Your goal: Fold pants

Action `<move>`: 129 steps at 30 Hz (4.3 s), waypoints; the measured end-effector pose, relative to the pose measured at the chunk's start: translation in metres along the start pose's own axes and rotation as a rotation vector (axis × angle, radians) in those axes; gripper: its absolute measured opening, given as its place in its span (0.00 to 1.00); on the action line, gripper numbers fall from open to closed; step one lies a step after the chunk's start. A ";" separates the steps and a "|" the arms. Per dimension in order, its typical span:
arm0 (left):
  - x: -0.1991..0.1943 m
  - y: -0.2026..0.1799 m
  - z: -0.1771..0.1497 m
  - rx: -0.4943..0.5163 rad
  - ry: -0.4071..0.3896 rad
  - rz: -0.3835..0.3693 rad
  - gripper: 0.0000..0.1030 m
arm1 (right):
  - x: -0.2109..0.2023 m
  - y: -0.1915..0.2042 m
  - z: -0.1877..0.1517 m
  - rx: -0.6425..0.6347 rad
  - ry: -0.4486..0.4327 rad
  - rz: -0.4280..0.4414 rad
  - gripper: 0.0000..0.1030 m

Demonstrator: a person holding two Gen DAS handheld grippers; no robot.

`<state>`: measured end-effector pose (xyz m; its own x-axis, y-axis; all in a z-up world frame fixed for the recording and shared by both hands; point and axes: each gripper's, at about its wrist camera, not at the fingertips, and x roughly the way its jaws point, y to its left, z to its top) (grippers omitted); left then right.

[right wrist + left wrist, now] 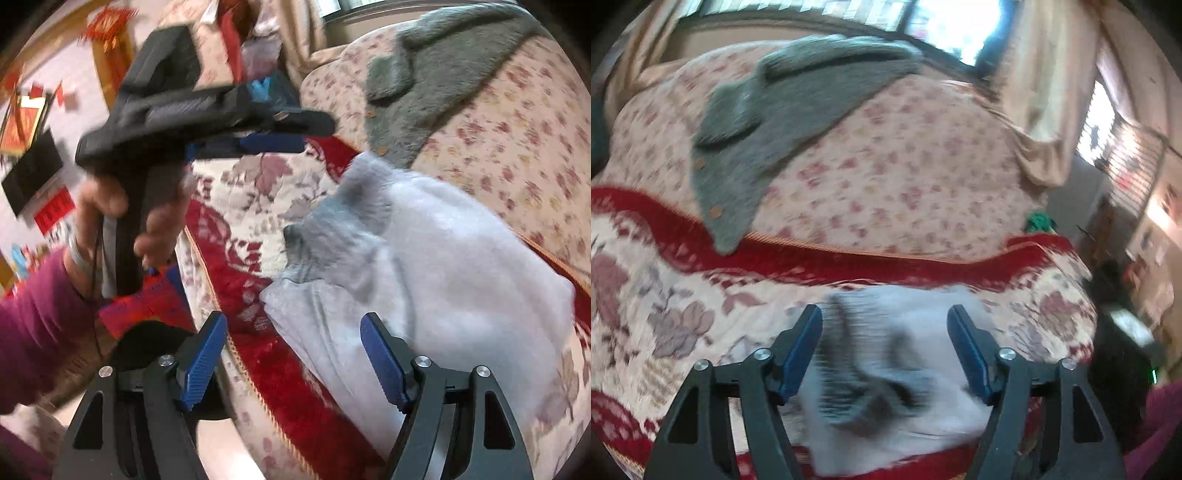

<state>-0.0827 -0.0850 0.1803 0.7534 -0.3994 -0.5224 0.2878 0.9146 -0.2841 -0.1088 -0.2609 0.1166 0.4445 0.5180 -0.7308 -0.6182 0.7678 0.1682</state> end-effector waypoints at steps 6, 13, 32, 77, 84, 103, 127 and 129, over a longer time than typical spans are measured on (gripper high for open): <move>0.009 -0.063 -0.012 0.155 0.044 0.014 0.72 | -0.045 -0.050 -0.005 0.112 -0.036 -0.183 0.78; 0.046 -0.082 -0.034 0.240 0.130 0.140 0.72 | -0.049 -0.089 -0.007 0.254 -0.004 -0.199 0.78; 0.045 -0.034 -0.074 0.312 0.234 0.217 0.55 | -0.025 -0.102 0.015 0.242 0.008 -0.282 0.78; 0.063 0.013 -0.065 -0.059 0.219 0.297 0.86 | -0.029 -0.169 -0.057 0.582 0.018 -0.069 0.97; 0.074 0.040 -0.076 -0.150 0.217 0.200 1.00 | -0.006 -0.194 -0.073 0.742 0.007 0.098 1.00; 0.104 0.059 -0.096 -0.298 0.249 0.059 0.89 | 0.016 -0.184 -0.063 0.721 -0.027 0.236 0.85; 0.134 -0.110 -0.058 -0.169 0.172 0.030 0.66 | -0.133 -0.218 -0.089 0.673 -0.123 0.089 0.71; 0.147 -0.125 -0.060 -0.166 0.187 0.015 0.66 | -0.148 -0.227 -0.100 0.681 -0.125 0.063 0.71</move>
<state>-0.0439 -0.2619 0.0907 0.6301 -0.4049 -0.6626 0.1652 0.9036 -0.3951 -0.0997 -0.5493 0.1204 0.5178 0.5772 -0.6314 -0.1190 0.7795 0.6151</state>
